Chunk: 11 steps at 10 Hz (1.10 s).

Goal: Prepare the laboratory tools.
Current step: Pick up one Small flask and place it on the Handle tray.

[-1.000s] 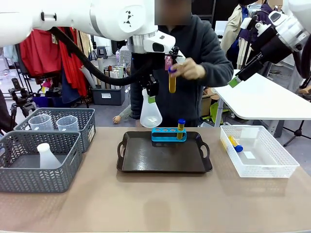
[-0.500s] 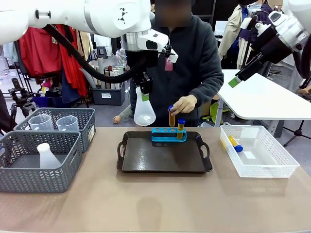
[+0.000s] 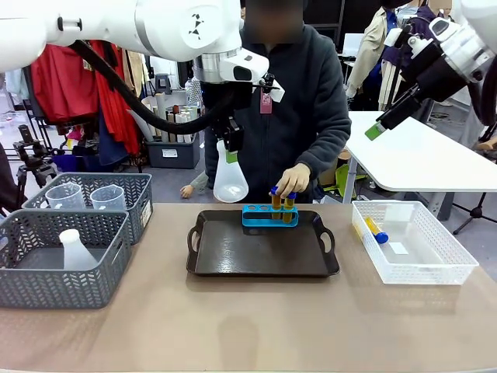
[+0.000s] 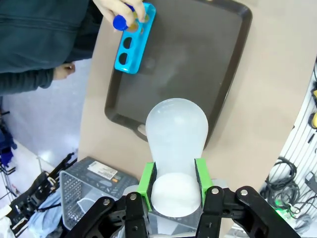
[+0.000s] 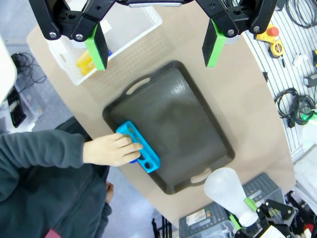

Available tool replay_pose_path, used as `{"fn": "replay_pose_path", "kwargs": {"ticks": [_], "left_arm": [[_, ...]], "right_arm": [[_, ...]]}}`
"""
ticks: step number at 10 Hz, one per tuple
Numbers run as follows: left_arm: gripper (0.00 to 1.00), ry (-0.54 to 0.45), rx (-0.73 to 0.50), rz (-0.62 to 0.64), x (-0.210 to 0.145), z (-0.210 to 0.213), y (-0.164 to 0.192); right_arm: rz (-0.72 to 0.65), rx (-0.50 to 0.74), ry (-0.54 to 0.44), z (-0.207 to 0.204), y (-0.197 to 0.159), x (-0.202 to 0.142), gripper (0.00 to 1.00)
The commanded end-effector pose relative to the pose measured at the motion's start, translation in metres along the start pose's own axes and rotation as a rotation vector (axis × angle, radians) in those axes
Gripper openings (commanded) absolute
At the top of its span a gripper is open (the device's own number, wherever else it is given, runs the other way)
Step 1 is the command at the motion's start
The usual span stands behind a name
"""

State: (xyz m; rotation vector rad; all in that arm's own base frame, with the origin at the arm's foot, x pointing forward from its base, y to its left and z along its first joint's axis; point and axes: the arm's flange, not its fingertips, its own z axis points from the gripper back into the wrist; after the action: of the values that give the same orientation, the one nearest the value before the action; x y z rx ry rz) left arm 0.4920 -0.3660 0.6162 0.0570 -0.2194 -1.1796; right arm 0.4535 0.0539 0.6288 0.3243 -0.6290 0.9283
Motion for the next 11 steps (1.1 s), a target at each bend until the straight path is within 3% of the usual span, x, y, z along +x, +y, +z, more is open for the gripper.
{"fn": "replay_pose_path", "kwargs": {"ticks": [1,6,9,11], "left_arm": [[0.0,0.0,0.001,0.0,0.0,0.0,0.0],[0.0,-0.023,0.024,-0.173,0.064,-0.022,0.017],[0.0,-0.072,0.051,-0.204,0.098,-0.047,0.025],[0.0,-0.101,0.002,-0.191,0.114,-0.072,0.026]], "right_arm": [[0.002,0.011,-0.013,0.001,0.0,0.0,1.0],[0.002,0.011,-0.013,0.001,0.0,0.0,1.0],[0.002,0.011,-0.013,0.001,0.0,0.0,1.0],[0.002,0.011,-0.013,0.001,0.0,0.0,1.0]]}}
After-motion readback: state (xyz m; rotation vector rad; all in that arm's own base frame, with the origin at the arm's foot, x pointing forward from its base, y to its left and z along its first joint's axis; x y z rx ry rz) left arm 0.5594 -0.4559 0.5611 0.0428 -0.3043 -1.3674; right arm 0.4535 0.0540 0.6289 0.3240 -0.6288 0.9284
